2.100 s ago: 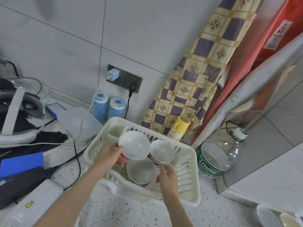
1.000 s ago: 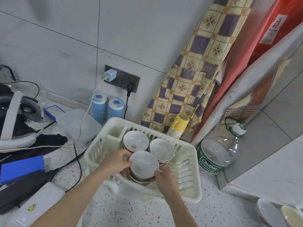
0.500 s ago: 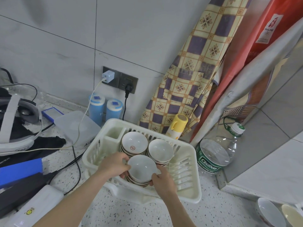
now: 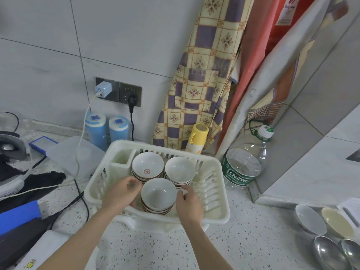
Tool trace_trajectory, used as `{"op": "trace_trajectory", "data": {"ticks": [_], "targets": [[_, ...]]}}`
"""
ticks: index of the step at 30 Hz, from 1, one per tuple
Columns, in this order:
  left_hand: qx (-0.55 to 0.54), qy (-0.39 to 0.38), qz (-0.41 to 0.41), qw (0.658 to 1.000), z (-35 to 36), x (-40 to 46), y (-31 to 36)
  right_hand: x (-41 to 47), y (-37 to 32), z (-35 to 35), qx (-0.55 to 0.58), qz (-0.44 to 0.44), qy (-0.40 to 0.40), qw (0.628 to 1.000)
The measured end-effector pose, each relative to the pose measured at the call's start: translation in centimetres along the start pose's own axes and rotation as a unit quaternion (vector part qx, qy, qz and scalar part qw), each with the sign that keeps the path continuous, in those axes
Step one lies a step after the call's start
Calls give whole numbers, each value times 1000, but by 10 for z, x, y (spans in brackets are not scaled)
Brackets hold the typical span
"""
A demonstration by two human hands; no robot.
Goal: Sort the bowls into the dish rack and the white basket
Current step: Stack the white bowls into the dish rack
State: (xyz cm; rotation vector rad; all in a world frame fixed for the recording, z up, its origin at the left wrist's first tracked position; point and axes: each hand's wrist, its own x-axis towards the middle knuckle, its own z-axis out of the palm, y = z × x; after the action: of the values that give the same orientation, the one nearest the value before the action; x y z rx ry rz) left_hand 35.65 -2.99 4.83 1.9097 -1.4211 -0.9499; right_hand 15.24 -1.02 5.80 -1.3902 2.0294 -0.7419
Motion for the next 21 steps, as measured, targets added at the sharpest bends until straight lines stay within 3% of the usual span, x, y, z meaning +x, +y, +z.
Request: {"op": "trace_trajectory", "data": {"ticks": [6, 12, 16, 18, 21], "targets": [[-131, 49, -2, 990, -7, -9, 7, 1, 6, -14, 195, 18, -31, 980], [-363, 192, -10, 912, 16, -49, 42, 9, 18, -49, 483, 80, -116, 864], [-434, 181, 12, 882, 77, -96, 75, 2, 62, -95, 504, 54, -138, 851], [-451, 163, 13, 877, 115, -115, 93, -1, 102, -127, 509, 61, -108, 852], [-445, 110, 18, 888, 179, -136, 118, -4, 175, -177, 520, 120, 15, 845]]}}
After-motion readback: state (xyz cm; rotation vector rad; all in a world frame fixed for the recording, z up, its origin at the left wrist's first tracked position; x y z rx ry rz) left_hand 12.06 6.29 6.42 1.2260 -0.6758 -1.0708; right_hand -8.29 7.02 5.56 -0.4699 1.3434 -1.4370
